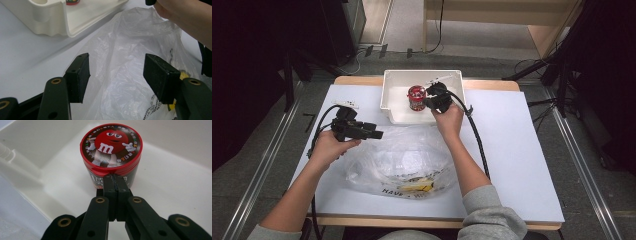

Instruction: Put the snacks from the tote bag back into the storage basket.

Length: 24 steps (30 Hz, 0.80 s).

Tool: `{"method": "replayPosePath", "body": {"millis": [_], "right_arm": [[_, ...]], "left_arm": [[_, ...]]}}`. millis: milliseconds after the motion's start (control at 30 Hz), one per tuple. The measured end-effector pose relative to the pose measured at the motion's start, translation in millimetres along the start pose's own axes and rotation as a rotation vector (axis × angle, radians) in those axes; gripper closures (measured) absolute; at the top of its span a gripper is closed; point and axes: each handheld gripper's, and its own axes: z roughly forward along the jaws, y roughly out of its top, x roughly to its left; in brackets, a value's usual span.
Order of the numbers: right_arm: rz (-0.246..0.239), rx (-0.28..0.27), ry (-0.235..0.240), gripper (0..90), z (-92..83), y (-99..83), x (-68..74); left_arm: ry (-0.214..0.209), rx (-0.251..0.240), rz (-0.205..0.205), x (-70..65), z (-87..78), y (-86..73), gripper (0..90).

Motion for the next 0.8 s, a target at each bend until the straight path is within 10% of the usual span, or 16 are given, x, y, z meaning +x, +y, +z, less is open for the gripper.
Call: {"method": "replayPosePath", "body": {"millis": [800], "right_arm": [[0.005,0.004,0.06,72.8,-20.3,2.3,-1.2]], "left_arm": [[0.01,0.002,0.003,1.1,-0.5,-0.9,39.1]]}}
